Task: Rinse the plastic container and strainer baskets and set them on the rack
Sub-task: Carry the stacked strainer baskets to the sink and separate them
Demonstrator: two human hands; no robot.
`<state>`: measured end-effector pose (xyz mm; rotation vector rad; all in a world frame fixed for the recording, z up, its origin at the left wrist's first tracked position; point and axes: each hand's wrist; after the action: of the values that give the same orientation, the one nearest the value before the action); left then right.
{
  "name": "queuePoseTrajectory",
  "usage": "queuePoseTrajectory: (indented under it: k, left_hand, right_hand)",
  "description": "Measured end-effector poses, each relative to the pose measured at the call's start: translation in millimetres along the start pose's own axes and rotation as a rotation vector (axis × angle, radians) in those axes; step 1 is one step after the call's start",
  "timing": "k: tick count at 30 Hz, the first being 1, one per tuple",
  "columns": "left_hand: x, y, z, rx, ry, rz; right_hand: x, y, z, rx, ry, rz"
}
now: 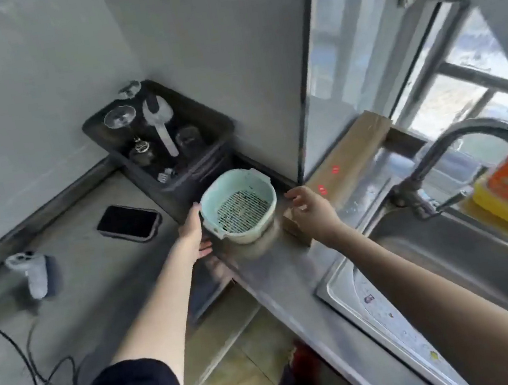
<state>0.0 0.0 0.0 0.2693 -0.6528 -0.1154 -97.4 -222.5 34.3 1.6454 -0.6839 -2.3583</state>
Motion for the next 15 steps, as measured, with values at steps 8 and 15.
queuePoseTrajectory:
  k: [8, 15]
  left_hand:
    - [11, 3, -13, -0.174, -0.063, 0.087]
    - [3, 5, -17, -0.147, -0.260, -0.067]
  right_hand:
    - [-8, -20, -17, -0.010, -0.037, 0.015]
    - [-5, -17, -19, -0.002, -0.048, -0.002]
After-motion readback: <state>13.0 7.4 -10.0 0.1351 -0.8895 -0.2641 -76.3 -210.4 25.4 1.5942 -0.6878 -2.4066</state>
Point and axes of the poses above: each hand's wrist, its own z-axis away from the middle knuckle, its own y-axis out of the back of the hand, x = y × z
